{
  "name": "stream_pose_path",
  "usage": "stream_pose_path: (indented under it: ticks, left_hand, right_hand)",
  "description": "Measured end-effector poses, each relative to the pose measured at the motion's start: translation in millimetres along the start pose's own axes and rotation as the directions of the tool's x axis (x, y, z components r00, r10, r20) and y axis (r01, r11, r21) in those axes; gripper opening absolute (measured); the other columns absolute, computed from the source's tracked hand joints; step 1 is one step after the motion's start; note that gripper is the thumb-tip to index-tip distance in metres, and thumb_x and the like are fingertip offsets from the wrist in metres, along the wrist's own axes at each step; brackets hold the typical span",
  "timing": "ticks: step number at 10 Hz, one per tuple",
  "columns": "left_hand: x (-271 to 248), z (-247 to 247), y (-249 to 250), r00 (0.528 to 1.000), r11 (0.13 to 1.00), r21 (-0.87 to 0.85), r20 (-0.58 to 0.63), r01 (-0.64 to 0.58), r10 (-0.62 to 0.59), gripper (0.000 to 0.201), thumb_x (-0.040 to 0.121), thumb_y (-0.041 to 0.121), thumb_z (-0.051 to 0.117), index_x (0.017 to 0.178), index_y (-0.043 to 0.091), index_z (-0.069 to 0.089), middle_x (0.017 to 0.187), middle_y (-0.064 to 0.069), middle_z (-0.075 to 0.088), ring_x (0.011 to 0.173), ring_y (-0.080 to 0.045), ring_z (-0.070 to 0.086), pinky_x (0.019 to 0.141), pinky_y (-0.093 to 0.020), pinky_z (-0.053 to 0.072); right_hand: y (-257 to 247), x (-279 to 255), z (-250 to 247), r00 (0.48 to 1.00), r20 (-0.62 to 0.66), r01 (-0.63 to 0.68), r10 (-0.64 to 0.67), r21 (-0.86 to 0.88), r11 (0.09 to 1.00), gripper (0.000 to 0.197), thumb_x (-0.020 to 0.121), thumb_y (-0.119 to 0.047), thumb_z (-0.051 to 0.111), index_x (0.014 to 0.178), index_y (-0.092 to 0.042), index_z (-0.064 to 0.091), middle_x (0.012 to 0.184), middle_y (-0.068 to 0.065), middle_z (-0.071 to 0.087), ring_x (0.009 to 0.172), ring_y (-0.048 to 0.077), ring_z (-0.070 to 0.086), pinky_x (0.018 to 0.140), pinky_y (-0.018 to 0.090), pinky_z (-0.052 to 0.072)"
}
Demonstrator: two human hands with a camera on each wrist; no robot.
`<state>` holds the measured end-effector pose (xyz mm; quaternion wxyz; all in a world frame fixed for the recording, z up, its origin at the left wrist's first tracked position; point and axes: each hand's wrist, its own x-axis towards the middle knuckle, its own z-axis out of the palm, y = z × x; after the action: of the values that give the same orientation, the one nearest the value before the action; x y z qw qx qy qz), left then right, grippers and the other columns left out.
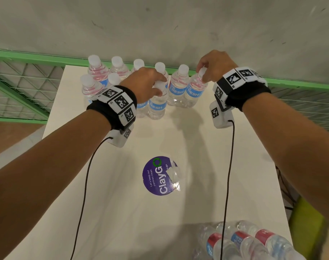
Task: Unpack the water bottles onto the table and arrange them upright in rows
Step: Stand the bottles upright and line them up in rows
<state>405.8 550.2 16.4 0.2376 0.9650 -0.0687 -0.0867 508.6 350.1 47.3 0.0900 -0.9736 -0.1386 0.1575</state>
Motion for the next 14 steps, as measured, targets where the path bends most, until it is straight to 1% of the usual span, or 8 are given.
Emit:
stream_pose_path:
  ticks: [5, 7, 8, 9, 10, 12, 13, 14]
  left_hand:
    - [-68, 30, -2, 0.942, 0.961, 0.133, -0.205, -0.243, 0.266, 0.050, 0.080, 0.013, 0.069, 0.126, 0.007, 0.052, 0.128, -0.021, 0.050, 0.125, -0.039, 0.041, 0.102, -0.049, 0.036]
    - [-172, 72, 42, 0.884, 0.883, 0.055, 0.073, -0.466, 0.462, 0.022, 0.085, 0.027, 0.050, 0.096, 0.018, 0.066, 0.103, -0.004, 0.065, 0.097, -0.026, 0.062, 0.084, -0.039, 0.053]
    - [-232, 93, 89, 0.712, 0.837, -0.130, 0.467, -0.531, 0.524, 0.022, 0.091, 0.029, 0.052, 0.107, 0.017, 0.062, 0.111, -0.004, 0.060, 0.103, -0.026, 0.056, 0.088, -0.040, 0.047]
    - [-280, 100, 115, 0.588, 0.772, -0.266, 0.521, -0.577, 0.619, 0.024, 0.091, 0.029, 0.055, 0.108, 0.015, 0.062, 0.110, -0.008, 0.057, 0.102, -0.028, 0.053, 0.084, -0.040, 0.045]
    - [-448, 241, 150, 0.450, 0.671, -0.364, 0.528, -0.646, 0.720, 0.026, 0.090, 0.029, 0.056, 0.111, 0.014, 0.060, 0.112, -0.010, 0.055, 0.103, -0.030, 0.052, 0.081, -0.041, 0.045]
    - [-488, 228, 134, 0.125, 0.376, -0.376, 0.546, -0.847, 0.828, 0.032, 0.089, 0.030, 0.058, 0.116, 0.014, 0.055, 0.116, -0.013, 0.050, 0.104, -0.034, 0.049, 0.076, -0.043, 0.044]
    - [-407, 148, 112, 0.151, 0.561, -0.381, 0.715, -0.734, 0.683, 0.043, 0.085, 0.034, 0.063, 0.122, 0.015, 0.051, 0.119, -0.014, 0.046, 0.106, -0.035, 0.046, 0.074, -0.045, 0.044]
    - [-394, 132, 119, 0.303, 0.664, -0.169, 0.790, -0.728, 0.533, 0.034, 0.088, 0.026, 0.058, 0.119, 0.012, 0.052, 0.118, -0.016, 0.046, 0.104, -0.037, 0.048, 0.070, -0.043, 0.043]
  right_hand:
    - [9, -36, -4, 0.999, -0.035, -0.002, 0.005, 0.087, 0.996, 0.064, 0.073, -0.002, 0.075, 0.129, -0.018, 0.049, 0.132, 0.014, 0.048, 0.116, 0.030, 0.052, 0.088, 0.033, 0.042]
    - [-11, -136, -12, 0.988, 0.098, 0.102, -0.115, 0.135, 0.986, 0.045, 0.076, -0.021, 0.075, 0.118, -0.020, 0.059, 0.116, 0.003, 0.058, 0.086, 0.014, 0.050, 0.077, 0.023, 0.033]
    - [-26, -200, -13, 0.947, 0.280, 0.115, -0.156, 0.158, 0.981, 0.035, 0.076, -0.032, 0.074, 0.109, -0.030, 0.062, 0.109, -0.006, 0.061, 0.076, 0.010, 0.059, 0.070, 0.023, 0.043]
    - [-33, -266, -12, 0.844, 0.506, 0.125, -0.179, 0.138, 0.982, 0.030, 0.077, -0.035, 0.073, 0.106, -0.033, 0.062, 0.102, -0.014, 0.063, 0.075, 0.016, 0.067, 0.061, 0.013, 0.047]
    - [-26, -325, 3, 0.743, 0.644, 0.230, -0.183, 0.011, 0.973, 0.035, 0.079, -0.042, 0.069, 0.112, -0.040, 0.057, 0.104, -0.021, 0.058, 0.075, -0.007, 0.056, 0.062, 0.006, 0.040]
    - [-18, -412, 65, 0.555, 0.791, 0.344, -0.256, 0.062, 0.937, 0.057, 0.080, -0.037, 0.069, 0.132, -0.037, 0.044, 0.124, -0.006, 0.051, 0.085, 0.001, 0.043, 0.066, 0.008, 0.031]
    - [-23, -436, 95, 0.537, 0.801, 0.402, -0.266, 0.035, 0.915, 0.057, 0.081, -0.035, 0.069, 0.132, -0.032, 0.043, 0.126, 0.000, 0.049, 0.103, 0.018, 0.053, 0.082, 0.026, 0.038]
    - [-27, -448, 113, 0.591, 0.757, 0.465, -0.277, -0.040, 0.884, 0.045, 0.086, -0.036, 0.063, 0.128, -0.030, 0.048, 0.123, 0.001, 0.049, 0.107, 0.023, 0.056, 0.086, 0.034, 0.043]
